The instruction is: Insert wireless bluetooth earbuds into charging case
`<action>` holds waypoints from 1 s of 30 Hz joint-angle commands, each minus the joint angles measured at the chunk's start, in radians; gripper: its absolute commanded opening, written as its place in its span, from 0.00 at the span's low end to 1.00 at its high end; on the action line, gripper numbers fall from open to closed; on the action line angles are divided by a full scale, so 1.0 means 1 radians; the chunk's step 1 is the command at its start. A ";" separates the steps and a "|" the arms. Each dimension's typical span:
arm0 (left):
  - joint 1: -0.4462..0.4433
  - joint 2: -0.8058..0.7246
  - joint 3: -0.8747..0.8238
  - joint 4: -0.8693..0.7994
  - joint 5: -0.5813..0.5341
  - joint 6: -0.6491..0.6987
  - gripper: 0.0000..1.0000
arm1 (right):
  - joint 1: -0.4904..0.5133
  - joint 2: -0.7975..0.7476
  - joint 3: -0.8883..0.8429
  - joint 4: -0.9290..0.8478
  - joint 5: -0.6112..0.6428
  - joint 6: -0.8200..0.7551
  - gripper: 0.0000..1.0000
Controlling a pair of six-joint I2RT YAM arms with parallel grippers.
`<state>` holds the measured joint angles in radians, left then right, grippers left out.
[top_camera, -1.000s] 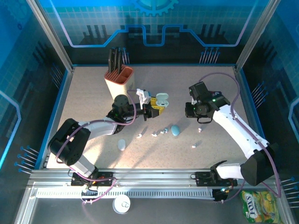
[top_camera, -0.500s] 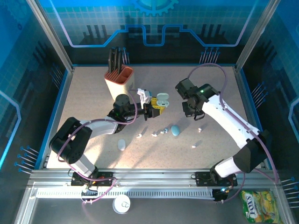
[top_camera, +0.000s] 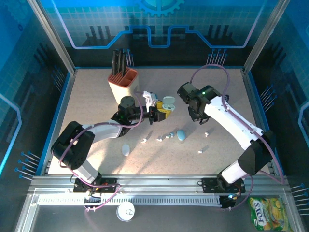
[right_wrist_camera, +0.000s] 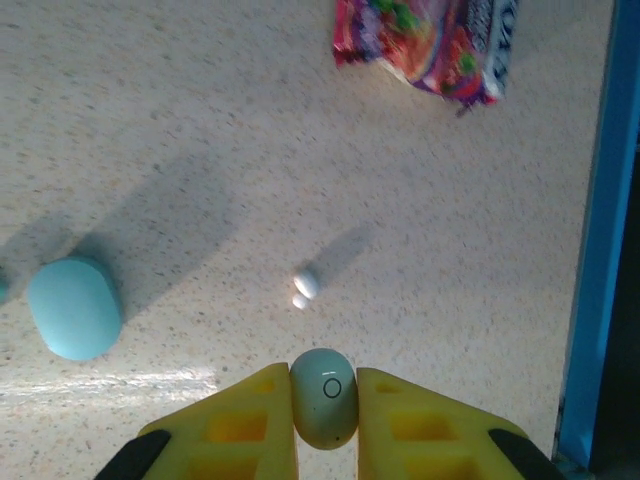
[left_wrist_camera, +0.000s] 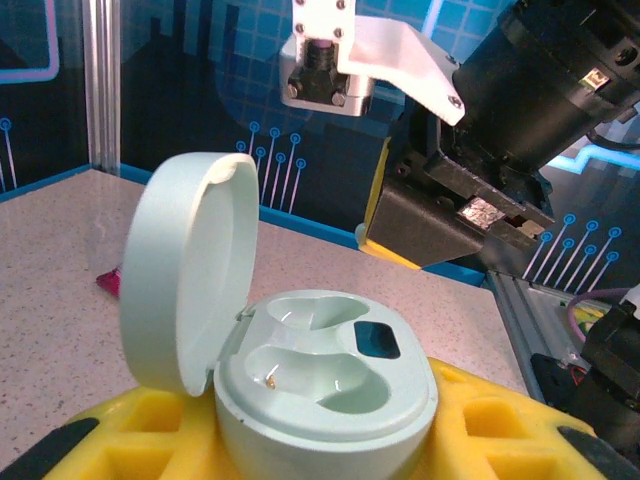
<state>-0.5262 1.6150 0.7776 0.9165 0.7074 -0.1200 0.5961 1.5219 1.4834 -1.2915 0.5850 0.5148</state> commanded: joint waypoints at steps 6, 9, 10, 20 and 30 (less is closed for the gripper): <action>0.006 -0.034 0.055 -0.047 0.149 0.032 0.35 | 0.038 -0.322 -0.179 0.418 -0.354 -0.283 0.16; 0.007 -0.030 0.066 -0.048 0.202 0.014 0.35 | 0.041 -0.382 -0.202 0.491 -0.469 -0.356 0.16; 0.006 -0.028 0.069 -0.043 0.217 0.002 0.35 | 0.041 -0.388 -0.198 0.500 -0.501 -0.370 0.16; 0.000 -0.038 0.088 -0.034 0.253 -0.016 0.35 | 0.041 -0.318 -0.144 0.583 -0.680 -0.385 0.16; 0.003 -0.047 0.070 -0.005 0.226 -0.021 0.35 | 0.038 -0.293 -0.164 0.583 -0.673 -0.390 0.16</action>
<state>-0.5262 1.5997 0.8307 0.8703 0.9218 -0.1318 0.6228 1.2324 1.3109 -0.7235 -0.0689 0.1371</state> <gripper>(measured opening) 0.376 0.163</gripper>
